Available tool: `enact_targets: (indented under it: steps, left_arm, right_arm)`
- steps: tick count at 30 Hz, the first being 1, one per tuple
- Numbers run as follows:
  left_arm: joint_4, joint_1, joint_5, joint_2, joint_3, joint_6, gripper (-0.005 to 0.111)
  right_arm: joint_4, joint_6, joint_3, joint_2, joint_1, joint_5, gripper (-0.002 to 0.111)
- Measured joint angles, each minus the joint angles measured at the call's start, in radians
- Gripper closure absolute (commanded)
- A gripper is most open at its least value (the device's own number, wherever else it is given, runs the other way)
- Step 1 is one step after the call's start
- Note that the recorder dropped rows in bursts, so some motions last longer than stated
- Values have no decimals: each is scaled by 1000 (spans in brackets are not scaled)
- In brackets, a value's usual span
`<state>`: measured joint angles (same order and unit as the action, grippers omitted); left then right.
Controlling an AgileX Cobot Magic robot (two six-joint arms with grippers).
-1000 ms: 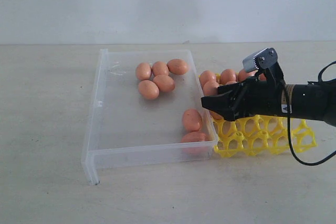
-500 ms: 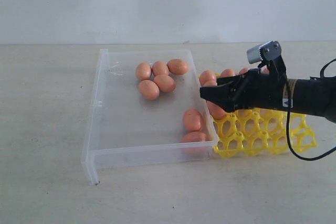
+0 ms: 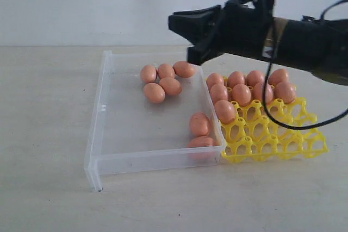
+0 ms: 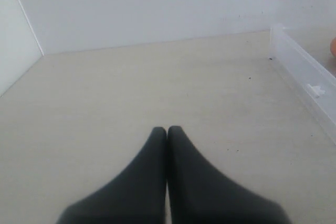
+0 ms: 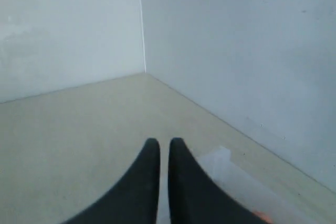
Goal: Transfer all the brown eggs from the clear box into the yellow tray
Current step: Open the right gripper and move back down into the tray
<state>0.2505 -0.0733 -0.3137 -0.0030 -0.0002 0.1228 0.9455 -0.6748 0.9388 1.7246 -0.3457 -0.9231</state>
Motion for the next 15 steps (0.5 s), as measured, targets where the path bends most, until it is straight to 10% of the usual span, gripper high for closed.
enact_targets:
  steps: [9, 15]
  left_arm:
    - [0, 0, 0, 0, 0, 0, 111]
    - [0, 0, 0, 0, 0, 0, 111]
  right_arm:
    - [-76, 129, 505, 202, -306, 1290, 108]
    - [-720, 759, 929, 408, -314, 1779, 108]
